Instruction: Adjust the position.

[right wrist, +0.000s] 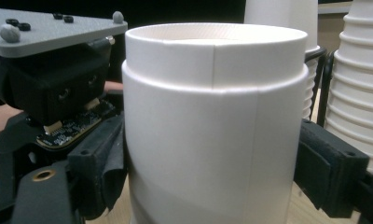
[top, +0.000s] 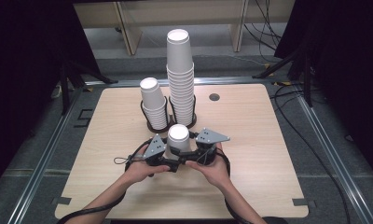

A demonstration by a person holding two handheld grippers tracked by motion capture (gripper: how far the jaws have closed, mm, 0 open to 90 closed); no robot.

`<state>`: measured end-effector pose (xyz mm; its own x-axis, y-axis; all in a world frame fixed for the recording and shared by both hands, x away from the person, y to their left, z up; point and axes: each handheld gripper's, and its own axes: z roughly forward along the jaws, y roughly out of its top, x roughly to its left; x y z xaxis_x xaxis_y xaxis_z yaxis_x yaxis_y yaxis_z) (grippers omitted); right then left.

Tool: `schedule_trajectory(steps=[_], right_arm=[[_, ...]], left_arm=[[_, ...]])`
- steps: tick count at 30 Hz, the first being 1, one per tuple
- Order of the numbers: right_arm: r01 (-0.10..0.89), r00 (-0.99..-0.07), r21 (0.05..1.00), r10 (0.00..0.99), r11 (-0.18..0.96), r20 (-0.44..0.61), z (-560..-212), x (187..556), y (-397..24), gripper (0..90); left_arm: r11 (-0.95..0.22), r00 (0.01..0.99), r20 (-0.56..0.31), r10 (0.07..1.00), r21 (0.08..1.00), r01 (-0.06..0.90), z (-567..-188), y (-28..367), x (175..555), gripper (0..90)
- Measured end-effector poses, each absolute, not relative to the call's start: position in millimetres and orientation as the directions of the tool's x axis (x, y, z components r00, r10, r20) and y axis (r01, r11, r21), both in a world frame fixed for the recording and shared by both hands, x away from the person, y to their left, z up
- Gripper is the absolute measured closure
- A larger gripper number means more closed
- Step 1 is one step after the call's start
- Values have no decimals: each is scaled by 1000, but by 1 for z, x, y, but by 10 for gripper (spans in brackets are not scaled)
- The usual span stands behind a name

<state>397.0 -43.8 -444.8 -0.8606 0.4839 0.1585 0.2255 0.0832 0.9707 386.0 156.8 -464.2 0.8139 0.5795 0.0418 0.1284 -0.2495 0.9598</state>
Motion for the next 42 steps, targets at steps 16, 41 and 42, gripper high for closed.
schedule_trajectory(steps=[16, 41, 42], right_arm=[[220, -868, 971, 473, 89, 153, -441, 402, -49, 143], [278, -825, 955, 536, 107, 181, -453, 390, -110, 149], [274, -825, 956, 538, 110, 174, -454, 391, -110, 149]], left_arm=[[-285, 805, 84, 587, 952, 109, -460, 162, 387, 201], [-682, 884, 282, 372, 729, 54, -419, 202, 399, 203], [-702, 887, 291, 359, 711, 51, -418, 203, 400, 203]])
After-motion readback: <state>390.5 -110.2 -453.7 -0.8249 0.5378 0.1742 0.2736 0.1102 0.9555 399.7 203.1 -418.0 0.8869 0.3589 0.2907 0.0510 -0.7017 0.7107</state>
